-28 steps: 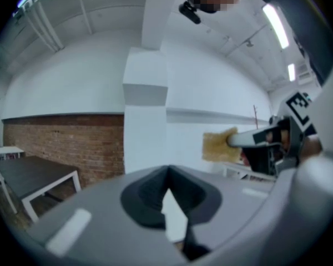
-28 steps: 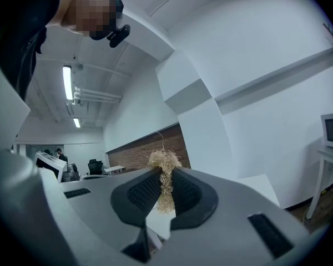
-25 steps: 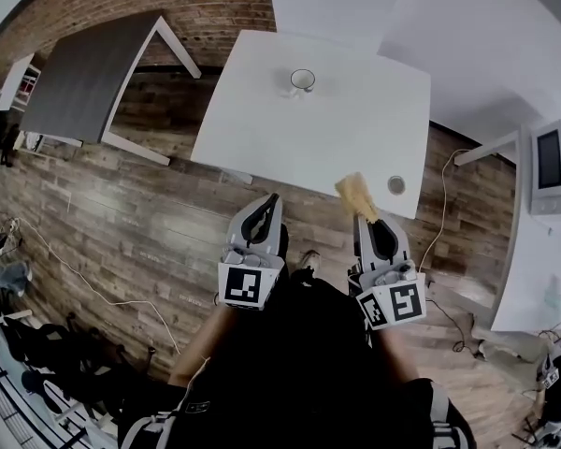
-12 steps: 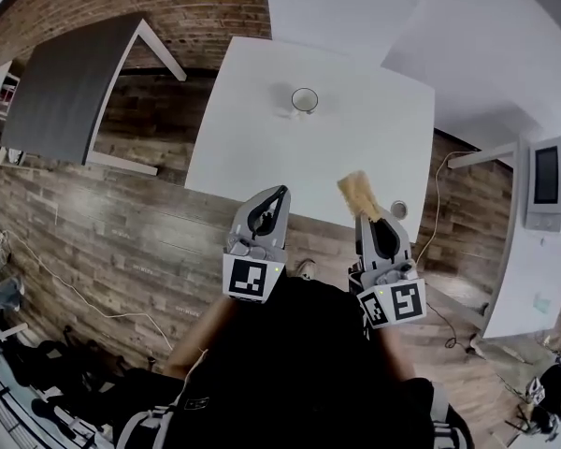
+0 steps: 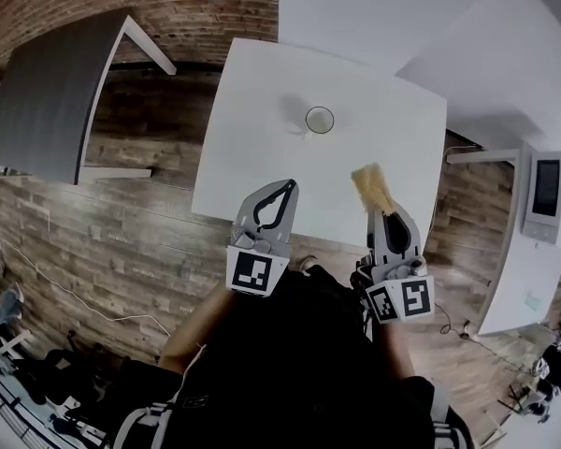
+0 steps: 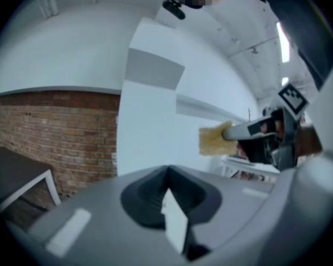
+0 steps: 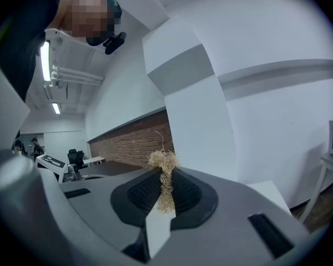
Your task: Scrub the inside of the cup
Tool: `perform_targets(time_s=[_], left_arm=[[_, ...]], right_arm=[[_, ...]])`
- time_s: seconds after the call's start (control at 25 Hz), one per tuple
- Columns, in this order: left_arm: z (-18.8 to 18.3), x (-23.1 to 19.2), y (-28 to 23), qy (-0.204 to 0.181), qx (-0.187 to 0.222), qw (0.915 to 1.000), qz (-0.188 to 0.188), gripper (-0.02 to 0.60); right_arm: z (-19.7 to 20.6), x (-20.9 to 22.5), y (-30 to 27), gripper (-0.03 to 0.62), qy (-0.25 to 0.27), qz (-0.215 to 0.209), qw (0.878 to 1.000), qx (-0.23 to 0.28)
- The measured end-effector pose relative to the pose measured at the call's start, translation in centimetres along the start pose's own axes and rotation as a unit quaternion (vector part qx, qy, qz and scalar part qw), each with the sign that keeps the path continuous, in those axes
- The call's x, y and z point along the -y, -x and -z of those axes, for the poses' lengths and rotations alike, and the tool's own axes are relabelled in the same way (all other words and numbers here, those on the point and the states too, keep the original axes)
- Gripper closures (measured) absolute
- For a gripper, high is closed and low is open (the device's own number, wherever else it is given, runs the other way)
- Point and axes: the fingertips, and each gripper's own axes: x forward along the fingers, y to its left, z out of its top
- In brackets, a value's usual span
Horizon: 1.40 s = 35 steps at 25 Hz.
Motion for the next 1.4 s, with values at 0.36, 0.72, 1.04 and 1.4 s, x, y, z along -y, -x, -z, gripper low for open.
perform_targets(time_s=[0.36, 0.72, 1.04, 1.4], left_arm=[[2.1, -4.0, -2.8, -0.005, -0.024, 0.9992, 0.03, 0.577], [6.6, -3.8, -6.7, -0.003, -0.084, 0.9952, 0.049, 0.564], [11.1, -3.2, -10.0, 0.009, -0.13, 0.9896, 0.061, 0.521], [19.5, -2.5, -14.1, 0.007, -0.203, 0.9762, 0.076, 0.457]], right_arm=[[-0.3, -0.2, -4.4, 0.563, 0.007, 0.026, 1.0, -0.015], [0.3, 2.5, -7.9, 0.563, 0.007, 0.02, 0.999, -0.037], [2.2, 4.7, -11.1, 0.563, -0.005, -0.006, 0.997, -0.072], [5.9, 6.5, -14.4, 0.563, -0.003, -0.048, 0.991, -0.127]])
